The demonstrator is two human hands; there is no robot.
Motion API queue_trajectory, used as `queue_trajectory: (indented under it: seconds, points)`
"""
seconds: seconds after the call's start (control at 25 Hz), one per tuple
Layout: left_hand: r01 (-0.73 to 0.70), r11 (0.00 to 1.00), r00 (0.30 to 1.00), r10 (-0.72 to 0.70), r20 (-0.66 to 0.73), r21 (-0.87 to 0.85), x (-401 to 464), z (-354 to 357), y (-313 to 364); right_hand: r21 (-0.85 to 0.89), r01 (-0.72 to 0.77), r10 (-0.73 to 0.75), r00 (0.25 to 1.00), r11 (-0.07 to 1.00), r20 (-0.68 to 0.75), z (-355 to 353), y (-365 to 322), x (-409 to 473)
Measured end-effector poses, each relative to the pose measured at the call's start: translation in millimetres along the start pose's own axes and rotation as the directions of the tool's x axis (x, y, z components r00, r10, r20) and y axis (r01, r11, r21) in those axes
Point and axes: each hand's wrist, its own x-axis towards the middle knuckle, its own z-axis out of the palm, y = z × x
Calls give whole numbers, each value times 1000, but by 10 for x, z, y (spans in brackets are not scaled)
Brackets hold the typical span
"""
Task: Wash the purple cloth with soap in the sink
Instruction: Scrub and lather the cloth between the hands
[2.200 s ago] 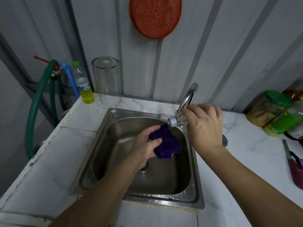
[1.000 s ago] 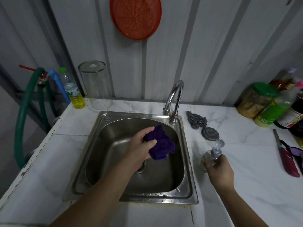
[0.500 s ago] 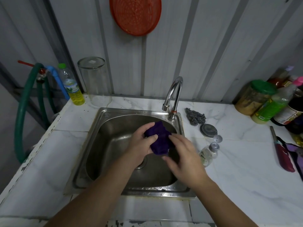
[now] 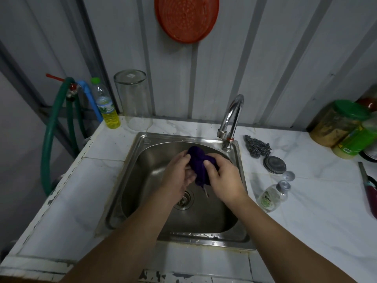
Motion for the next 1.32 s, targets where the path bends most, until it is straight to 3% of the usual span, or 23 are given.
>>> queue_trajectory:
  seconds: [0.08, 0.2, 0.32, 0.4, 0.44, 0.52, 0.56, 0.6, 0.68, 0.8, 0.88, 0.96, 1.04, 1.2, 1.32]
  points:
    - [110, 994, 993, -110, -32, -3, -4, 24, -13, 140, -22, 28, 999, 990, -38, 57, -8, -30]
    - [288, 957, 957, -286, 38, -36, 17, 37, 38, 184, 120, -115, 993, 976, -37, 131, 82, -147]
    - [221, 962, 975, -217, 38, -162, 52, 57, 100, 260, 168, -156, 985, 951, -66, 152, 184, -219]
    - [126, 980, 991, -133, -33, -156, 91, 89, 84, 426, 16, 2, 999, 904, -43, 199, 168, -216]
    - [68, 988, 995, -76, -57, -137, 113, 105, 70, 566, -138, 157, 988, 813, 15, 221, 119, -184]
    - [-80, 995, 995, 76, -64, -58, 166, 140, 73, 684, -403, 424, 893, 608, 150, 255, 24, -58]
    - [-144, 990, 987, 142, -71, -11, 177, 159, 78, 674, -461, 494, 854, 578, 161, 264, 4, 12]
    - [-182, 983, 979, 183, -89, 24, 183, 181, 81, 648, -465, 520, 845, 603, 124, 267, 1, 78]
    - [-163, 985, 982, 168, -90, 58, 192, 210, 86, 581, -336, 439, 897, 741, -42, 233, 4, 149]
    - [80, 991, 997, -80, -4, 109, 170, 229, 104, 390, -99, 186, 963, 916, -193, 192, 36, 179]
    - [153, 974, 988, -153, -10, 164, 177, 246, 146, 151, 41, -2, 969, 988, -249, 165, 75, 177]
    - [117, 956, 991, -95, -92, 271, 235, 283, 166, 4, 127, -122, 960, 992, -250, 135, 126, 186]
    - [56, 946, 976, 16, -218, 320, 291, 327, 168, 15, 169, -161, 959, 985, -235, 160, 102, 131]
    - [78, 972, 934, 7, -356, 223, 333, 366, 161, 160, 126, -85, 968, 979, -237, 420, -58, 71]
    - [56, 955, 932, 55, -358, 292, 299, 464, 24, 69, -251, 260, 941, 966, -215, 337, 66, 434]
